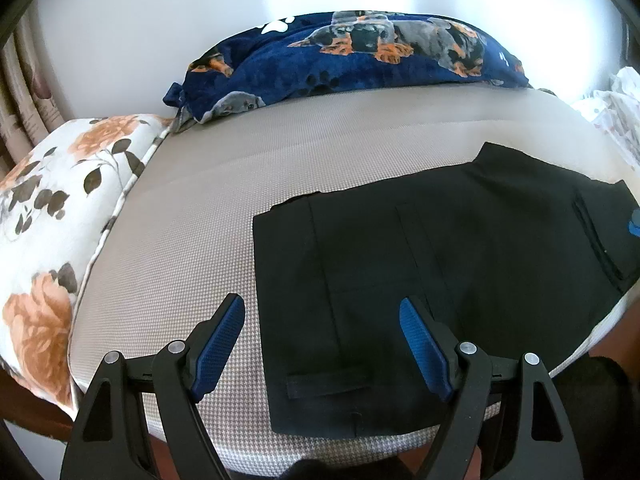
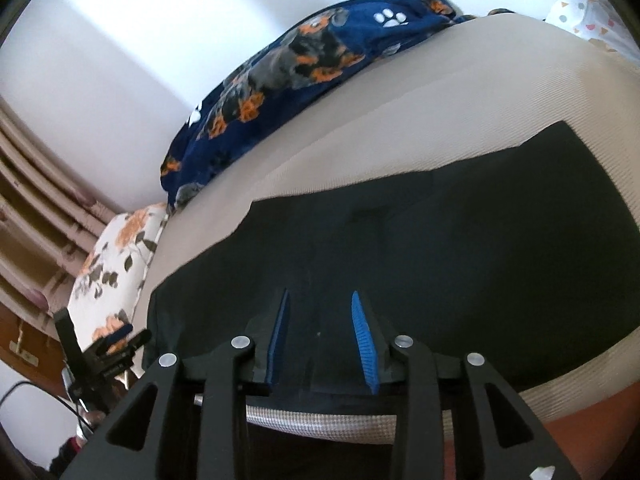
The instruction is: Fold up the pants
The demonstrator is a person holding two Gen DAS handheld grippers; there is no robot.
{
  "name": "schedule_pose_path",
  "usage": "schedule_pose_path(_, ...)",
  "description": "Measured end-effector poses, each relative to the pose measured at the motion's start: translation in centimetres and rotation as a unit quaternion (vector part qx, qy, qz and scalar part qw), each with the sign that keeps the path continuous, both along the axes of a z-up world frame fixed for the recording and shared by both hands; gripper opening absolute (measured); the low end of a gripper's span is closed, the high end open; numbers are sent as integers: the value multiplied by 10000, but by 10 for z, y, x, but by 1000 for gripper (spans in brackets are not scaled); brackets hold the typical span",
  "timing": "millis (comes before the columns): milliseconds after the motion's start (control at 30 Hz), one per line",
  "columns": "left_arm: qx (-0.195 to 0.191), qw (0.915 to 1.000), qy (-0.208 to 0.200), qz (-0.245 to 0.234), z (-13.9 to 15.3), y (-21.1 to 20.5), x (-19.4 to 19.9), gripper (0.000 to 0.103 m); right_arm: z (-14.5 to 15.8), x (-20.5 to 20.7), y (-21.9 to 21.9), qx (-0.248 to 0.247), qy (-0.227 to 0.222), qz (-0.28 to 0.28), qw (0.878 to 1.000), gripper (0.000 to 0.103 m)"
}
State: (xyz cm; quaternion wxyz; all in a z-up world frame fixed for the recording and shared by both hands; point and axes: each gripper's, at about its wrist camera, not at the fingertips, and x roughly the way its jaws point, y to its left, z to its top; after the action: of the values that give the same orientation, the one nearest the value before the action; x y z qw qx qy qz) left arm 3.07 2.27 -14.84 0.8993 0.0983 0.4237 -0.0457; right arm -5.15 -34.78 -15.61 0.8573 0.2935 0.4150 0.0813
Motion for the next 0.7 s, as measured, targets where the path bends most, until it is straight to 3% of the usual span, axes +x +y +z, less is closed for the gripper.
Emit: schedule_pose_path(700,74,10000,-3,31,1,4,-1,80,-7,0,19,86,18,299,9995,35)
